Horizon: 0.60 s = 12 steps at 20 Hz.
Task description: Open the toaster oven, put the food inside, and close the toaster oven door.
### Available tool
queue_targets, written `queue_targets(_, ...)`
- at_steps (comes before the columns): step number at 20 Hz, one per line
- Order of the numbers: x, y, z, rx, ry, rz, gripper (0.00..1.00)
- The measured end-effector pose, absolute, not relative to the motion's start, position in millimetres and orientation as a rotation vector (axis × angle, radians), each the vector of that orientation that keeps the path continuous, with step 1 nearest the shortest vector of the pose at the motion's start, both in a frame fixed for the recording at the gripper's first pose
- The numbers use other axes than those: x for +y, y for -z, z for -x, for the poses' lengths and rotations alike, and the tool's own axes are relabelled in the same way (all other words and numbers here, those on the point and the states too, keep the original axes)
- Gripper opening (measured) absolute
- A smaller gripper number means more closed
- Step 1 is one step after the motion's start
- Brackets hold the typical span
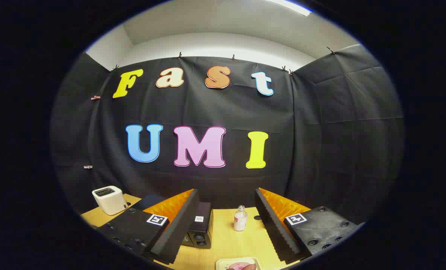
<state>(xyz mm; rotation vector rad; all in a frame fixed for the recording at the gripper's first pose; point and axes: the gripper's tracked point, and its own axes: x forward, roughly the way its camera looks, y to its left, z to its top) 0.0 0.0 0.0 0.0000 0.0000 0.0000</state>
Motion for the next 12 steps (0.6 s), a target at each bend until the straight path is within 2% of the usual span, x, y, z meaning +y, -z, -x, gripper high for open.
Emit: queue_targets(12, 2.3, -2.0, 0.3, -0.006, -0.013, -0.007, 0.98)
